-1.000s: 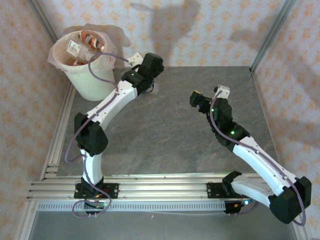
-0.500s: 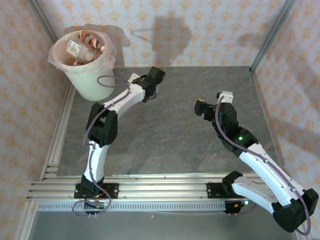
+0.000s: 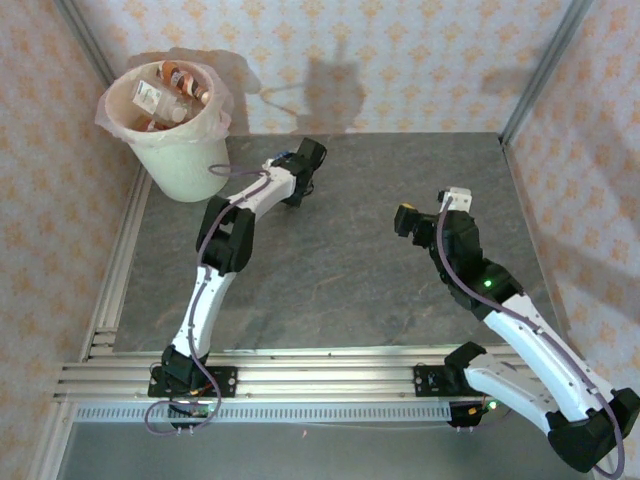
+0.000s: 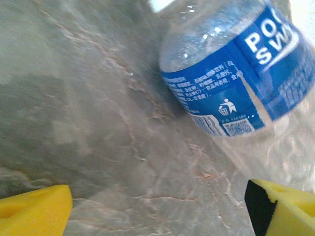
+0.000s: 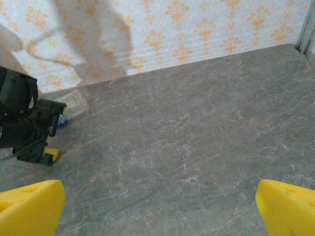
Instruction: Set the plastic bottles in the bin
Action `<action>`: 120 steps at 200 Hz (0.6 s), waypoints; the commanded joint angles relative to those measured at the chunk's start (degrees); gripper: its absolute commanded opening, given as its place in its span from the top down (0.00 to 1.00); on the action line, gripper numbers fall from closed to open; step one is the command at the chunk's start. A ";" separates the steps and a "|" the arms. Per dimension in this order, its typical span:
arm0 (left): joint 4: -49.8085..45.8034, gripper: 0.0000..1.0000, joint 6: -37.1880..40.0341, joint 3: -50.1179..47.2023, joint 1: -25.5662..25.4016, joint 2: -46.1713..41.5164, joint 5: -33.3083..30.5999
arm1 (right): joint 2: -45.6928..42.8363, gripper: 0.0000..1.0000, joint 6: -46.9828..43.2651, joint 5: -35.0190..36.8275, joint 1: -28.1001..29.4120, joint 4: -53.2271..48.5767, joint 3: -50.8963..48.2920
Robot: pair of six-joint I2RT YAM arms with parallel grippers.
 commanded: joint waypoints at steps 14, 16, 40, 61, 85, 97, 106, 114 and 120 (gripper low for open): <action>-7.85 0.14 1.34 10.29 0.02 4.46 -1.11 | -1.80 0.00 -0.24 2.34 -0.19 -1.49 -0.77; -8.00 0.15 1.39 10.32 0.07 4.53 -1.08 | -1.90 0.00 -0.16 2.41 -0.18 -1.37 -0.85; -5.36 0.21 1.27 6.49 -0.06 3.21 -1.92 | -2.31 0.00 0.13 2.46 -0.18 -1.50 -1.73; -0.46 0.27 3.36 2.95 -0.07 1.80 -1.55 | -2.30 0.00 -0.14 2.54 -0.21 -1.93 -1.89; 0.81 0.34 7.26 3.04 -0.07 1.28 -1.49 | -2.25 0.00 -0.70 2.59 -0.26 -1.63 -2.30; 0.53 0.36 8.49 3.33 -0.07 1.05 -1.58 | -2.20 0.00 -0.83 2.61 -0.19 -1.63 -2.28; 0.48 0.38 9.21 3.27 -0.07 0.73 -1.68 | -2.22 0.00 -0.78 2.64 -0.26 -1.48 -2.30; 0.39 0.39 9.77 3.19 -0.07 0.28 -1.76 | -2.22 0.00 -0.65 2.72 -0.26 -1.37 -2.38; 0.48 0.40 10.19 2.91 -0.06 -0.14 -1.91 | -2.22 0.00 -0.50 2.72 -0.20 -1.30 -2.35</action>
